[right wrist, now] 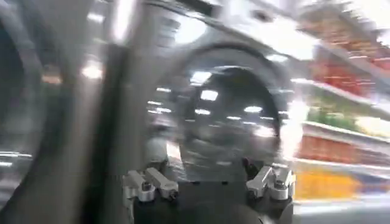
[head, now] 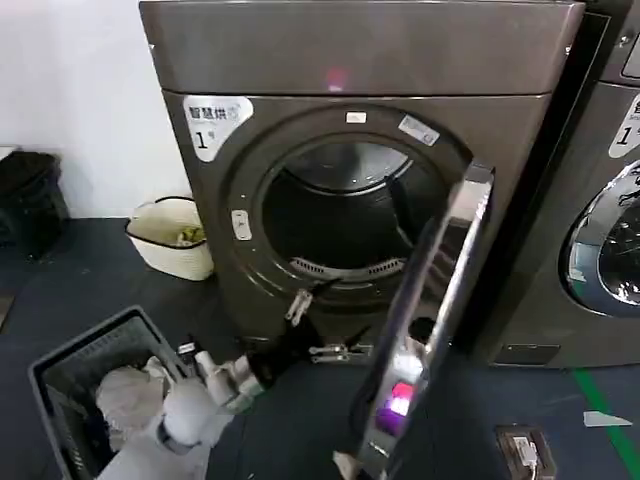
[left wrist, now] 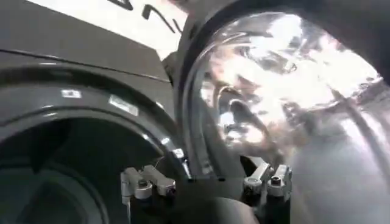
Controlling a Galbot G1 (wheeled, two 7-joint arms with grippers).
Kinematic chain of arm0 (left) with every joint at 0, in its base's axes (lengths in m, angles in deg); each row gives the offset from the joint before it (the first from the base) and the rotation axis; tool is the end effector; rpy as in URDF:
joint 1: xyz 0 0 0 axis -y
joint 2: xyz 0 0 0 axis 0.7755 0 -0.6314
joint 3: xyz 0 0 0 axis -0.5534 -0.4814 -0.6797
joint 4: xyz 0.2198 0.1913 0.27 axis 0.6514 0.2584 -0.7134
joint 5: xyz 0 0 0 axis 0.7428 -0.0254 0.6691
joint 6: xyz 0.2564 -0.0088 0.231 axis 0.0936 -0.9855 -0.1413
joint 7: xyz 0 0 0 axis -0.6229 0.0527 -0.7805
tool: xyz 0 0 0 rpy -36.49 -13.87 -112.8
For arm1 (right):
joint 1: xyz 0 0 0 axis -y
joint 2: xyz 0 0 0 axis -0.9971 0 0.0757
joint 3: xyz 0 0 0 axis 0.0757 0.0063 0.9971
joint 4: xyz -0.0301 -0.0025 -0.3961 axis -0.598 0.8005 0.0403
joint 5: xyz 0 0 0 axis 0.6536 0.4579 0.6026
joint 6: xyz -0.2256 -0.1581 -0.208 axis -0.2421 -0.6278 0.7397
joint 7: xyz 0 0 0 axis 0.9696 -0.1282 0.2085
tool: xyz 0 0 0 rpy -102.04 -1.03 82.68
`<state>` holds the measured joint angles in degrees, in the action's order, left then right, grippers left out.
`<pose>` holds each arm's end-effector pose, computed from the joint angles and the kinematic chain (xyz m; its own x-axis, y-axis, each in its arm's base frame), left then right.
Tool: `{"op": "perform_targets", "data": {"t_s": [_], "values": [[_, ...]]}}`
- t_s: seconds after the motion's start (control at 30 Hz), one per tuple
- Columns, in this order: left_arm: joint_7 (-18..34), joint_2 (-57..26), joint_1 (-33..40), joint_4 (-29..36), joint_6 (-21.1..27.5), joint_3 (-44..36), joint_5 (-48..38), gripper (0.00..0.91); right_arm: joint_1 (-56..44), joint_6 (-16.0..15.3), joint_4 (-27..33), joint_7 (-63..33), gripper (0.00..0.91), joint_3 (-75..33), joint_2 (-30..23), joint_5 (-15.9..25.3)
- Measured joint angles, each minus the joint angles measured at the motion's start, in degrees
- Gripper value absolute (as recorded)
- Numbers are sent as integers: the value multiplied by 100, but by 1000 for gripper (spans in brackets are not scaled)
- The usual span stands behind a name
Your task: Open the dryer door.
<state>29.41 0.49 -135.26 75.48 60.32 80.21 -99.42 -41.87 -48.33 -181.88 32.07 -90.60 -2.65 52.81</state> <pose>0.3255 0.0090 -0.3022 -0.4421 0.8383 -0.3191 0.7400 0.5419 0.3983 -0.0199 -0.1981 -0.2268 -0.6737 0.7304 -0.1123 0.7276 0.6290 -0.2739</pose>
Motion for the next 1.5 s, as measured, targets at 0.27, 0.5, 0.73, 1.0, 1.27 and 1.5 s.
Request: {"op": "perform_targets", "data": {"t_s": [0.27,0.5,0.73,1.0,1.27,1.5], "values": [[9,269,520,-433,-46,-559,65,907,184,-261,685,-884,907,-924,5,275],[22,585,933,-757,-13,-946,87,907,375,-175,1256,-1010,907,-1758,5,555],[32,938,1334,-1150,-35,-1325,117,907,497,-280,1616,-1099,907,-2356,6,684],[68,1462,1778,-1759,-31,-1783,83,907,588,-470,1888,-1105,907,-2895,8,767],[146,1879,2092,-2238,-11,-2075,95,907,551,-339,2067,-1102,907,-3294,9,805],[155,2224,2326,-2668,11,-2256,149,907,541,-373,1941,-1069,907,-3443,9,679]]}}
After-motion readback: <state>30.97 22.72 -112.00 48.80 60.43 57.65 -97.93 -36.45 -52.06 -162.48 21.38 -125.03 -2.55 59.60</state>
